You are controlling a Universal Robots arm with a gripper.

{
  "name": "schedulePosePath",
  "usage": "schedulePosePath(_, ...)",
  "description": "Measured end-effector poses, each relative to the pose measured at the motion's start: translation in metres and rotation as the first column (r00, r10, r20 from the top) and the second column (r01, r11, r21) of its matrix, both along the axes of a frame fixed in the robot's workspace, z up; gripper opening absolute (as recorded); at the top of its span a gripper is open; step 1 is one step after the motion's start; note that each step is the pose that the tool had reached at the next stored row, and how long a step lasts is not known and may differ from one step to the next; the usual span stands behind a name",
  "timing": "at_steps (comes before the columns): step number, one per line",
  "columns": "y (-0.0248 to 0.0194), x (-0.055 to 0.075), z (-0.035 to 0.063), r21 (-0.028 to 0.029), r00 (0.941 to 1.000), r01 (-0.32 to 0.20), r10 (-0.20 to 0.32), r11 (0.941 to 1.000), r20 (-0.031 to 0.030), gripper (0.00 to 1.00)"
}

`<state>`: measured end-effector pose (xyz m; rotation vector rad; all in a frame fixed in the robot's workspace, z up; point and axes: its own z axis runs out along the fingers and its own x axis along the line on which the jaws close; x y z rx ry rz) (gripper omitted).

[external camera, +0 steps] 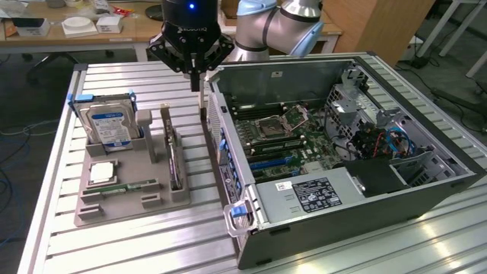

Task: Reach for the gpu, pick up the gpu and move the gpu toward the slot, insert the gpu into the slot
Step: 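Reach for the gpu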

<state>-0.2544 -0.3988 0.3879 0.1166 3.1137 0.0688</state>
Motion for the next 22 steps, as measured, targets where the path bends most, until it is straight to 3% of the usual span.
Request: schedulePosePath(22,0.0,-0.013,0.0,0.0,1.0,0.0,0.0,1.0,0.0,0.1)
